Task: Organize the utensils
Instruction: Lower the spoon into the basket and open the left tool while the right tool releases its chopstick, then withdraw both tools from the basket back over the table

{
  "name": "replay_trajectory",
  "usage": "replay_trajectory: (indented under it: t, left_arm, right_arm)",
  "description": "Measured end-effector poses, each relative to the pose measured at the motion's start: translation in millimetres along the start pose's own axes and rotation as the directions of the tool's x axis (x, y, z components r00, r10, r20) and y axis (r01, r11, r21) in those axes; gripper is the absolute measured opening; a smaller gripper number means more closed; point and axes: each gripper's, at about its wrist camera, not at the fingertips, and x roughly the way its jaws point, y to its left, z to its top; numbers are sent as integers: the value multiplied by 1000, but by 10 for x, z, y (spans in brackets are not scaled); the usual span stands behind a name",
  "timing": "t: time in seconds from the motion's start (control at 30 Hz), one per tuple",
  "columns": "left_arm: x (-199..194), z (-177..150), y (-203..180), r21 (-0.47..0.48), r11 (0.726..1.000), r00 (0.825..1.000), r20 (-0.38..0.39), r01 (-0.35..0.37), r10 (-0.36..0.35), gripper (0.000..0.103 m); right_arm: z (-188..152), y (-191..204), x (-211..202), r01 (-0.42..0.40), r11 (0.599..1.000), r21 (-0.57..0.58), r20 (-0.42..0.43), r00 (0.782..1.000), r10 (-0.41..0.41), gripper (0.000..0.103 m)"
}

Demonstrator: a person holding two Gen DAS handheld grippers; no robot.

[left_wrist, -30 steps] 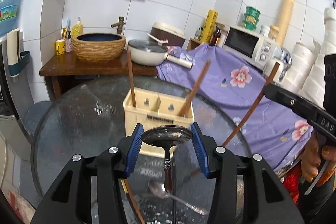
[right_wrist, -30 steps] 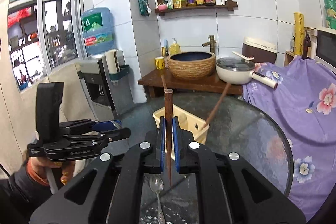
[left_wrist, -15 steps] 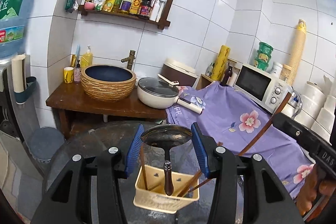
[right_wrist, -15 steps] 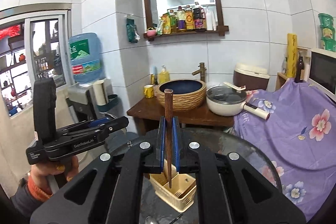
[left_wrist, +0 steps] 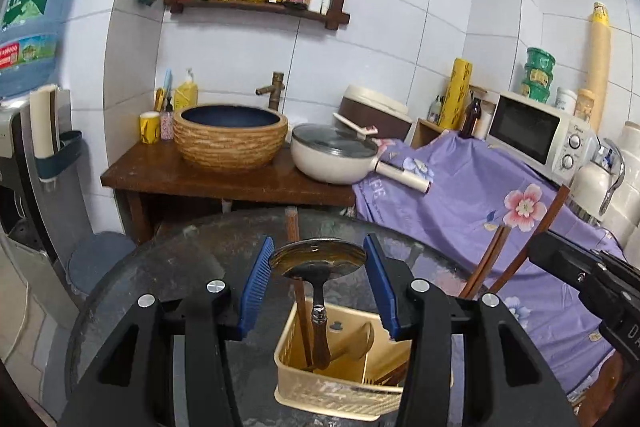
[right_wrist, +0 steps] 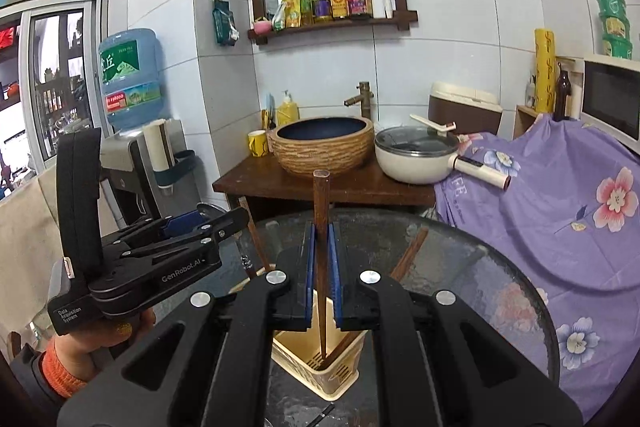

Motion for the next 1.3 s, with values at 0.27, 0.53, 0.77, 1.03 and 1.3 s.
replay_trajectory:
  t: [0.27, 0.53, 0.77, 1.03, 1.3]
  left_arm:
    - [185, -324, -11, 4, 1000, 998, -68, 11, -11, 46]
    - [301, -473, 24, 4, 1000, 994, -111, 7, -7, 46]
    - [353, -548, 10, 9, 1000, 991, -129, 18, -16, 47]
    - [104, -544, 14, 6, 999, 997, -63, 42, -42, 76]
    - [-367, -897, 226, 10, 1000, 995, -103, 7, -6, 90]
  right_arm:
    - [-245, -69, 140, -5, 1000, 20, -30, 1000, 6, 8]
    - [-337, -140, 168, 6, 999, 31, -28, 1000, -6, 8]
    - [-381, -198, 192, 28, 998, 48, -36, 999, -26, 8]
    - [-453, -281, 126, 37, 998, 50, -26, 999, -36, 13]
    - [-903, -122, -253, 3, 1000, 23, -34, 999, -2, 61]
